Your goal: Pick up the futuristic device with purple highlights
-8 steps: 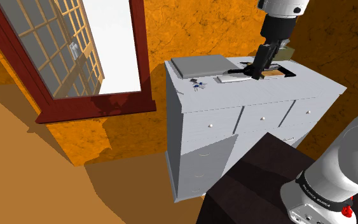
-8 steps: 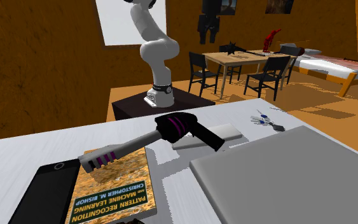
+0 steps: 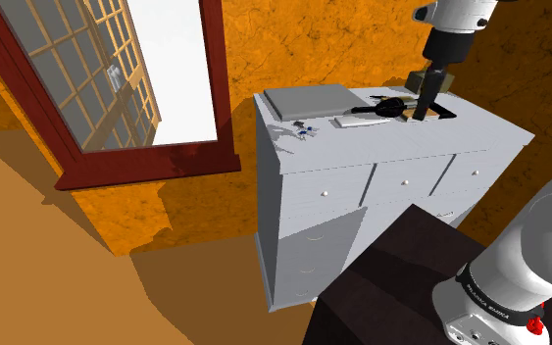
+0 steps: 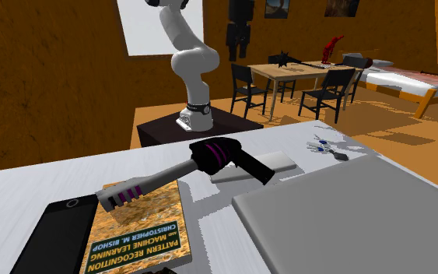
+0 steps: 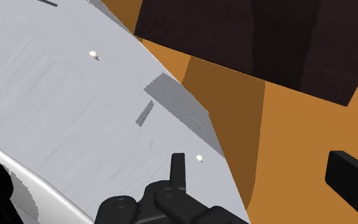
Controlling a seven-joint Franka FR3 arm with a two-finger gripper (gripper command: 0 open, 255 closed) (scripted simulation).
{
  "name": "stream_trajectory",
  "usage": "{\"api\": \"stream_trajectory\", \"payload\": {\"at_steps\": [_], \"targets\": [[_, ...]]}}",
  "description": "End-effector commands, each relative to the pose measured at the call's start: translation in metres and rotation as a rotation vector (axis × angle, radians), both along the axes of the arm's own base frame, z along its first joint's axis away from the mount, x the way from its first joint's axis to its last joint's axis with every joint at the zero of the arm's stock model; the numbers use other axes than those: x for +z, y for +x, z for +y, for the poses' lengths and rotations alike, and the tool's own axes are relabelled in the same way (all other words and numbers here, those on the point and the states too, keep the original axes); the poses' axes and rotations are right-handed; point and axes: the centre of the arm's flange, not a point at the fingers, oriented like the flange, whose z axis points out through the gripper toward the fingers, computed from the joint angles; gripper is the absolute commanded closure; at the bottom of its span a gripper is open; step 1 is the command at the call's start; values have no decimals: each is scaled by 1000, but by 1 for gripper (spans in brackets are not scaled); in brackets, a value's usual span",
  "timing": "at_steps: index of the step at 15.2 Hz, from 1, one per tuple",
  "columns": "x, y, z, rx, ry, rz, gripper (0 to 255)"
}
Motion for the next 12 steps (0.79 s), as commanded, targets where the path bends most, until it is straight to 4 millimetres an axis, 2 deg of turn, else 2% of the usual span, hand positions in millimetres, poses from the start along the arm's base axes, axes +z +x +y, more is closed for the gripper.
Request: {"api": "stream_trajectory", "payload": {"at_steps": [1,6,12], "targets": [[-6,-1,-27,66,9,5,0],[-21,6,-94,215,33,16,0],[-41,27,-172,394,61,30,0]]}}
